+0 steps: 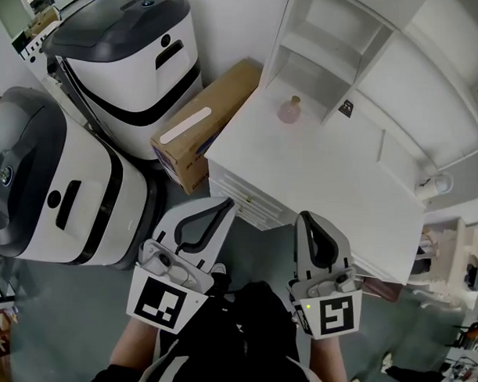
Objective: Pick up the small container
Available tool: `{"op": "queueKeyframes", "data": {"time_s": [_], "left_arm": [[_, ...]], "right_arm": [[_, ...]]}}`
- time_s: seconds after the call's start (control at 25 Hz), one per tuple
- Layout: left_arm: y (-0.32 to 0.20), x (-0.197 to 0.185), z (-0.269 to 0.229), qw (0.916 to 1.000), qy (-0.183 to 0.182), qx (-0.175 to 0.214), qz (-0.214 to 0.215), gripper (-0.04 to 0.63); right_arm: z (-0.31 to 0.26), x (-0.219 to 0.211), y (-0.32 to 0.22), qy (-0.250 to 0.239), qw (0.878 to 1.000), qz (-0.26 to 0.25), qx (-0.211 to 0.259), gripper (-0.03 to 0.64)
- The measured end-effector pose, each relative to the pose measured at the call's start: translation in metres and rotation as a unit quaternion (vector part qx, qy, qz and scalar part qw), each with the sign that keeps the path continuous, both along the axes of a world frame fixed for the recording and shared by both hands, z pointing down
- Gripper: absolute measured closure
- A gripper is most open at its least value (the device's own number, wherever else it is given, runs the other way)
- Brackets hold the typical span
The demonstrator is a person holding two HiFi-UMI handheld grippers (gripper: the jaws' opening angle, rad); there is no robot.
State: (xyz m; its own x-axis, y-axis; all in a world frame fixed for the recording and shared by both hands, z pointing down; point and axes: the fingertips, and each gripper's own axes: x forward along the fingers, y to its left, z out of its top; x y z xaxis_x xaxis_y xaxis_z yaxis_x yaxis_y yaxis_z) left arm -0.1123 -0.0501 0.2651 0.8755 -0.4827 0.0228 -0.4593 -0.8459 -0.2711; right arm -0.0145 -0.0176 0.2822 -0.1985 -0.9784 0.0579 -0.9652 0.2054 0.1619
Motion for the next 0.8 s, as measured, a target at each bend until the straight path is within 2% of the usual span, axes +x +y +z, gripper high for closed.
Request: {"op": "queueKeyframes", "data": {"time_s": [0.2, 0.4, 0.8], "left_arm": [[-0.009, -0.009, -0.003, 0.9998, -0.002, 0.013, 0.015, 0.594], [-0.017, -0.017, -0.001, 0.9999, 0.004, 0.006, 0.013, 0.594], [-0.035, -0.001, 0.005, 0.9998, 0.005, -0.001, 0.020, 0.594]], "right_arm": [[-0.001, -0.009, -0.002, 0.007, 1.000, 0.015, 0.001, 0.615], [0.001, -0.010, -0.003, 0.010, 1.000, 0.026, -0.003, 0.615], [0.006, 0.001, -0.024, 0.013, 0.999, 0.029, -0.010, 0.615]]}}
